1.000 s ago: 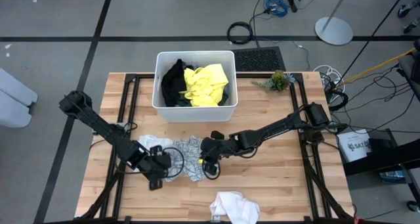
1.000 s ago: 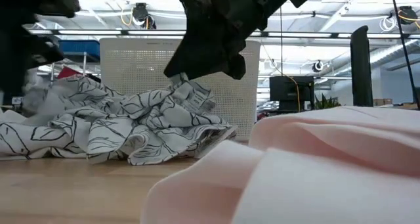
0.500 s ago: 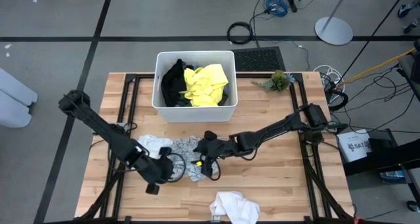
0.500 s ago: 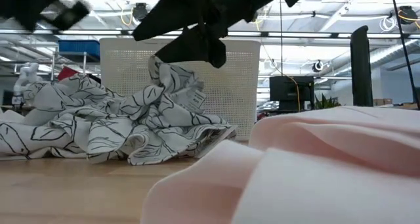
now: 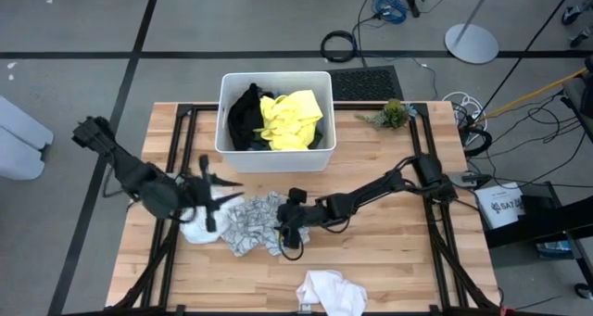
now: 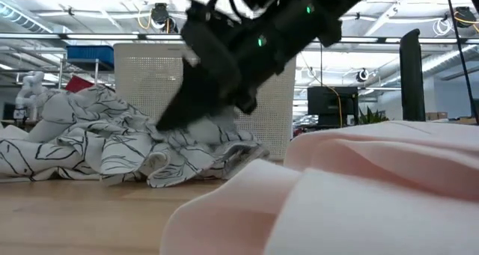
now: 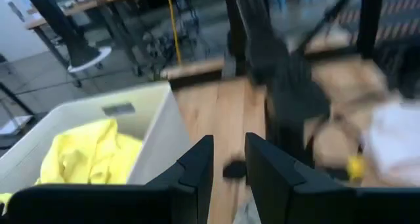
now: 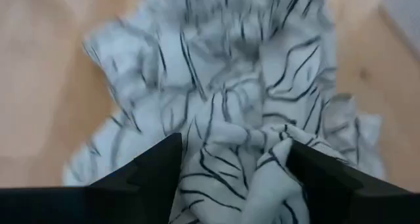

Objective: Fold laundry
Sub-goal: Fold the white patterned blouse

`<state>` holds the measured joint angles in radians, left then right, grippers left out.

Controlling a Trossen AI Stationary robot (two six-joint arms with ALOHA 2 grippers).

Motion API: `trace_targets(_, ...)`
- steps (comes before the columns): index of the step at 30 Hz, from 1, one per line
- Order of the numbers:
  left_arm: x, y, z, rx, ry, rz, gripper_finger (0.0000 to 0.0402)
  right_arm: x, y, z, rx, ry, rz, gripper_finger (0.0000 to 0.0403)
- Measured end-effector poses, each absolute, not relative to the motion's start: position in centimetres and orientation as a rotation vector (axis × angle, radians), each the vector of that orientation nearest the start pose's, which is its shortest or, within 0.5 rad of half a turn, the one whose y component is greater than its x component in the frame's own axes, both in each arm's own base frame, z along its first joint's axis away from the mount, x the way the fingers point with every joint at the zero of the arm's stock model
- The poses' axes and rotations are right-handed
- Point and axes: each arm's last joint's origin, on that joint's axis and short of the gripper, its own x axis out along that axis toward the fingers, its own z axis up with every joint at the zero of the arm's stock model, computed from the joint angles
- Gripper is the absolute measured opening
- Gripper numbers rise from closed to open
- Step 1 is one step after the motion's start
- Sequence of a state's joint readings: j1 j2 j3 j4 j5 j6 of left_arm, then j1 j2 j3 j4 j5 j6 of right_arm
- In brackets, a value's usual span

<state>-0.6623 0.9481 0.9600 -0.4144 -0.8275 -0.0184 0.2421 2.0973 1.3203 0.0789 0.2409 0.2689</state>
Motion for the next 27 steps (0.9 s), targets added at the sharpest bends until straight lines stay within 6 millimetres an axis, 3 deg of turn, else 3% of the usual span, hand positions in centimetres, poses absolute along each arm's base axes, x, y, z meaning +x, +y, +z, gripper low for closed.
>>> trace_targets(4, 15.4, -9.6, 35.8, 0.186, 0.226, 0.128, 0.0095, 43.5, 9.8, 12.8, 0.089, 0.799, -0.133, 0.0236)
trace_targets(13, 15.9, -10.3, 35.1, 0.230, 0.244, 0.081, 0.0095, 44.0, 8.7, 11.1, 0.141, 1.106, -0.334, 0.0235)
trace_targets(22, 15.9, -10.3, 35.1, 0.225, 0.240, 0.085, 0.0095, 43.2, 8.4, 10.8, 0.346, 1.226, -0.354, 0.0235)
trace_targets(27, 15.9, -10.3, 35.1, 0.218, 0.239, 0.085, 0.0095, 43.2, 8.5, 10.9, 0.356, 1.218, -0.355, 0.0235)
